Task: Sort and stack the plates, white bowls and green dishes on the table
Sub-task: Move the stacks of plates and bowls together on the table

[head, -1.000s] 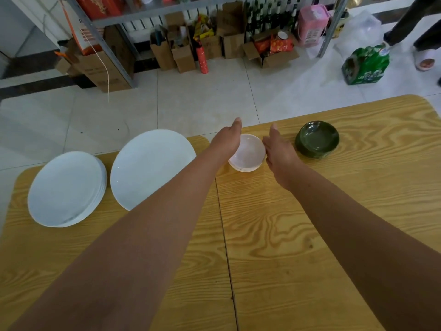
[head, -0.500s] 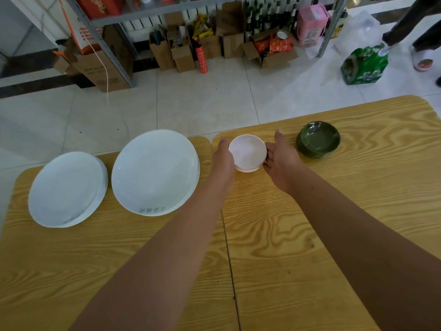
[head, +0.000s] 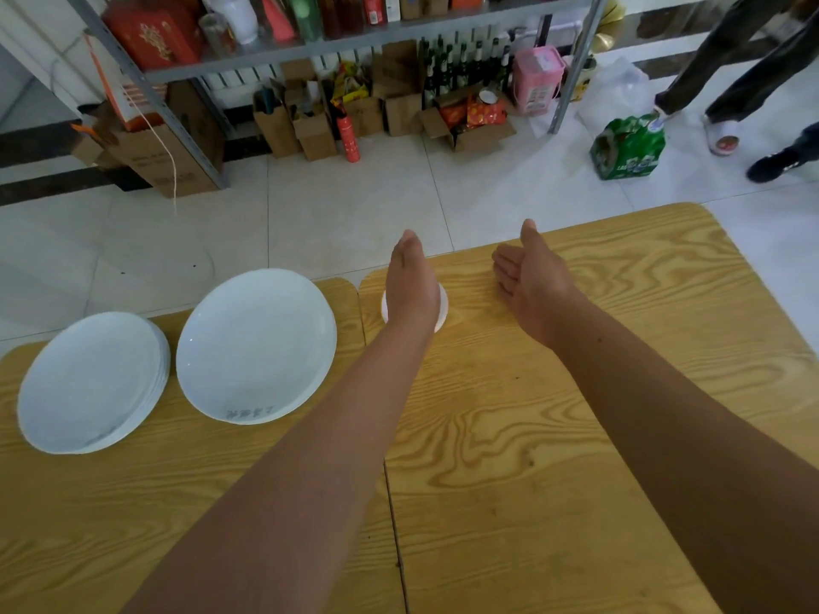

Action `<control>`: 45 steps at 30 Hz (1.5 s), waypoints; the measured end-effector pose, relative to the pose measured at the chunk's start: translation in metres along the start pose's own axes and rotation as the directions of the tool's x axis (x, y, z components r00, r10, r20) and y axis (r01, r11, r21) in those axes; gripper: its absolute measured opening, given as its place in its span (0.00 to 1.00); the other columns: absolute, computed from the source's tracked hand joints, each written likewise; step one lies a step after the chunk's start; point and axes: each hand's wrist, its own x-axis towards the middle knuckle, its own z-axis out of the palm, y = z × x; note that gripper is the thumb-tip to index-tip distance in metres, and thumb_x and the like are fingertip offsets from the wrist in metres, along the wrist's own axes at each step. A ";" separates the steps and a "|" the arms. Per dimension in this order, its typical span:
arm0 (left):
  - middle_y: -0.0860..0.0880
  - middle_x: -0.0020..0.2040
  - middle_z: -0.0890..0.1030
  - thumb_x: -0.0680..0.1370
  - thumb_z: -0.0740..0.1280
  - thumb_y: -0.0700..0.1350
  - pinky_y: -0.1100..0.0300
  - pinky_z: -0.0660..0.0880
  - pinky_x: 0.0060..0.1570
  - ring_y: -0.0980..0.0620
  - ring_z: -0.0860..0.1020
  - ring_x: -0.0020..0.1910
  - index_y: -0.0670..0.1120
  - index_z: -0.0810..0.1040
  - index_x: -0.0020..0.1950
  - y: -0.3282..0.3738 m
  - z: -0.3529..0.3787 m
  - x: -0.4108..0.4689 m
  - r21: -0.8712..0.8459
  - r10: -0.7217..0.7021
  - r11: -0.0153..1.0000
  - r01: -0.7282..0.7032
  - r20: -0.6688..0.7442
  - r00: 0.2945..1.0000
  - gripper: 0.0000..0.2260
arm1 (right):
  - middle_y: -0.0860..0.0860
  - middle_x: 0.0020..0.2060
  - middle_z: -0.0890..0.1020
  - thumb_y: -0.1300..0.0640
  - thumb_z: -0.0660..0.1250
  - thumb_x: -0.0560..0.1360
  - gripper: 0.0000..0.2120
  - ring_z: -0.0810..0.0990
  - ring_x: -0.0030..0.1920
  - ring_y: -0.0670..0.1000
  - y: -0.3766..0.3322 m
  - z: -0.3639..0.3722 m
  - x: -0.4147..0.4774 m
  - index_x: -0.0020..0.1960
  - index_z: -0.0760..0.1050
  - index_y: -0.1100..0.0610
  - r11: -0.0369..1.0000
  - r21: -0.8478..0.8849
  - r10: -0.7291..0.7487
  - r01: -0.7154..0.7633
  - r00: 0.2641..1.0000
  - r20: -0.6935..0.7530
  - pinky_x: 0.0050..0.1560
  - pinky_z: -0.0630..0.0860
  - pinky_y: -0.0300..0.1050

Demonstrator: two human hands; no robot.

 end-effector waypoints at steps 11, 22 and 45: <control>0.45 0.79 0.60 0.82 0.50 0.61 0.49 0.54 0.76 0.46 0.59 0.78 0.44 0.55 0.80 -0.030 0.075 0.016 -0.096 -0.325 0.928 0.360 0.263 0.908 0.31 | 0.55 0.73 0.69 0.36 0.52 0.80 0.35 0.68 0.73 0.55 -0.025 -0.104 0.025 0.75 0.63 0.61 0.997 -0.034 0.060 -0.068 0.979 -0.197 0.70 0.66 0.48; 0.46 0.77 0.64 0.83 0.51 0.59 0.51 0.56 0.75 0.47 0.60 0.77 0.44 0.58 0.79 -0.039 0.096 0.026 -0.166 -0.354 0.894 0.416 0.307 0.884 0.29 | 0.56 0.71 0.71 0.34 0.52 0.79 0.39 0.70 0.70 0.55 -0.008 -0.099 0.049 0.77 0.58 0.63 0.980 -0.049 0.185 -0.193 0.973 -0.137 0.66 0.67 0.48; 0.47 0.72 0.71 0.78 0.57 0.63 0.48 0.64 0.73 0.48 0.68 0.71 0.49 0.63 0.76 -0.049 0.072 0.029 -0.168 -0.347 0.915 0.368 0.138 0.928 0.30 | 0.57 0.72 0.70 0.33 0.49 0.80 0.39 0.67 0.73 0.55 0.017 -0.062 0.037 0.77 0.59 0.63 0.973 -0.131 0.189 -0.190 0.982 -0.016 0.68 0.66 0.47</control>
